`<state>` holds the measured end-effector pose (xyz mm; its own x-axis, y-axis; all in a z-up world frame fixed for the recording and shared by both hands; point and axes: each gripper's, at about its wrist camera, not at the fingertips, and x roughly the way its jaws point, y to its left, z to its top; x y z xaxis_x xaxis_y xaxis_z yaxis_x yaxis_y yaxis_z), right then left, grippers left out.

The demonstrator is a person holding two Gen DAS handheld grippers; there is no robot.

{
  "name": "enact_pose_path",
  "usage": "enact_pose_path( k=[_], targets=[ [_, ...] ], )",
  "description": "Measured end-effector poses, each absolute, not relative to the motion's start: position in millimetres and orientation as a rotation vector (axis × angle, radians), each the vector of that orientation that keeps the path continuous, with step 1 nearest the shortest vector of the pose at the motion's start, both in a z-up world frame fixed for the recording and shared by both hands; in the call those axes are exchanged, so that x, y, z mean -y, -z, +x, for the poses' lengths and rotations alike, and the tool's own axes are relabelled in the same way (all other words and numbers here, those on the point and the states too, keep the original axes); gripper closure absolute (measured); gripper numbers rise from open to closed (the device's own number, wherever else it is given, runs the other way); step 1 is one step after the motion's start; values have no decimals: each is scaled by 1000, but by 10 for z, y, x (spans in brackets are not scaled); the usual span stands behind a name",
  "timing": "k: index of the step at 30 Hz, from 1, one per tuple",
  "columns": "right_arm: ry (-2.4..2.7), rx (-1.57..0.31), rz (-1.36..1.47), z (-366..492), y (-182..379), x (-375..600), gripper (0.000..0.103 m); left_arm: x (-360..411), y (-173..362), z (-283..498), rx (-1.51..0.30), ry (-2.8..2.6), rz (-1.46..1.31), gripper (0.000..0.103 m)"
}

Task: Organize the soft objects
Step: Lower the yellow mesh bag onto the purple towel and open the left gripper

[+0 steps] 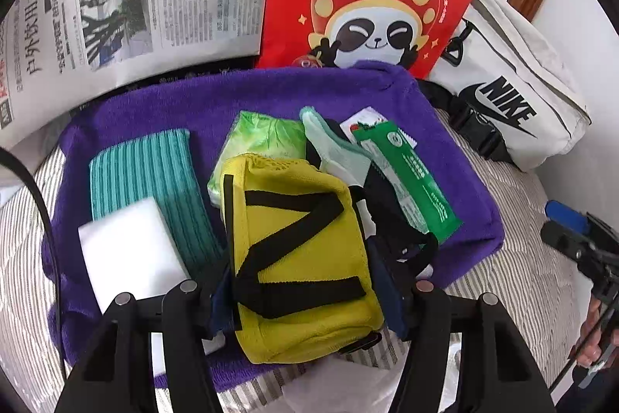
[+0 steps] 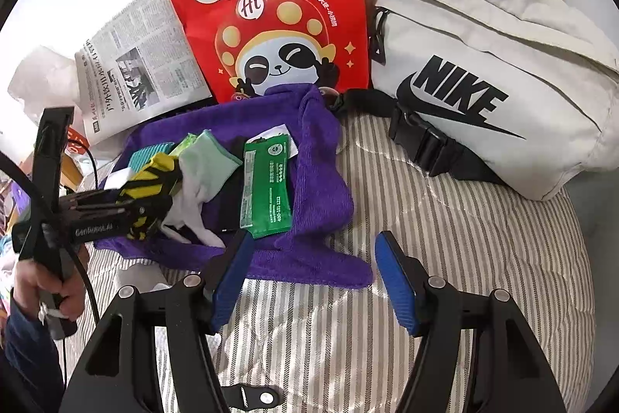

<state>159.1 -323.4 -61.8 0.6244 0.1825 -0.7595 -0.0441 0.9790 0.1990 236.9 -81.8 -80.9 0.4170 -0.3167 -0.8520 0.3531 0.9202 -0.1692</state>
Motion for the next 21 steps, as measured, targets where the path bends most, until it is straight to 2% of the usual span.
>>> enact_pose_path(
  k=[15,17,21],
  targets=[
    [-139,-885,186,1503,588,3243,38,895,885,2494,-1051,389,43,39],
    [-143,-883,182,1495,586,3234,38,923,905,2489,-1055,392,59,34],
    [-148,-882,176,1462,574,3207,38,942,925,2531,-1096,391,60,31]
  ],
)
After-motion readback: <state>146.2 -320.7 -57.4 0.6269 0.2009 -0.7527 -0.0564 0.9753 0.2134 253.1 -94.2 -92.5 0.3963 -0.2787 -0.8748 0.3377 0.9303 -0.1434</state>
